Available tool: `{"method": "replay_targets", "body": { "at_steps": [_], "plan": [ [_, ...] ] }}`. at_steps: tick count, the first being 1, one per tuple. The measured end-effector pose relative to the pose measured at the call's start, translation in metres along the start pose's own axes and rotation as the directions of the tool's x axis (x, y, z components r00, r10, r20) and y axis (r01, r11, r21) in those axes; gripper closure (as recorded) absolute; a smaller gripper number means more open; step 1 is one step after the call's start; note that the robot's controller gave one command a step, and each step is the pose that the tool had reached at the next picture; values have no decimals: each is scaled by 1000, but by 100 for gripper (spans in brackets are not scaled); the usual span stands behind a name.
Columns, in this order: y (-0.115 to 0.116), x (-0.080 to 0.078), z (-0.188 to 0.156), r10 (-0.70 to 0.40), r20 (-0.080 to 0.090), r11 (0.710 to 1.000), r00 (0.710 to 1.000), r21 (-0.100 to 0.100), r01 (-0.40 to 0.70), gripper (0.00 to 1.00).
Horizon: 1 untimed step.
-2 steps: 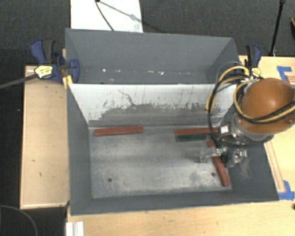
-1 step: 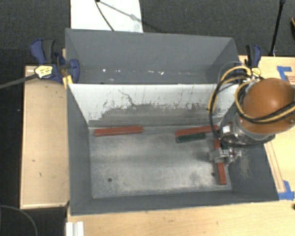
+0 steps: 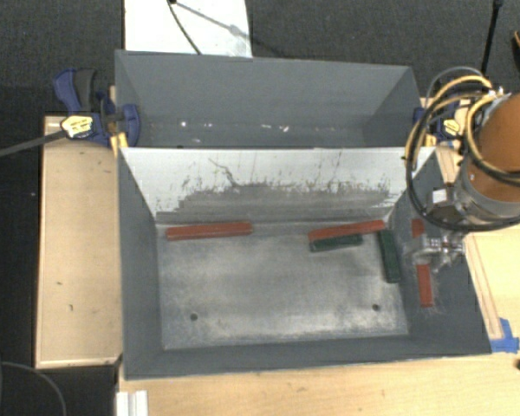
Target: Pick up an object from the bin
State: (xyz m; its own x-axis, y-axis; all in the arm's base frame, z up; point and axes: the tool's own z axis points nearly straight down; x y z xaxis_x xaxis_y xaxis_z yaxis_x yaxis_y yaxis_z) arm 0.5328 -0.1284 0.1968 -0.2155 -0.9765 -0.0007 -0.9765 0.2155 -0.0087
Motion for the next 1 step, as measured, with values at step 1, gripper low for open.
{"method": "replay_targets", "body": {
  "at_steps": [1],
  "plan": [
    [-17,11,-35,-13,0,1000,1000,-3,13,100]
  ]
}}
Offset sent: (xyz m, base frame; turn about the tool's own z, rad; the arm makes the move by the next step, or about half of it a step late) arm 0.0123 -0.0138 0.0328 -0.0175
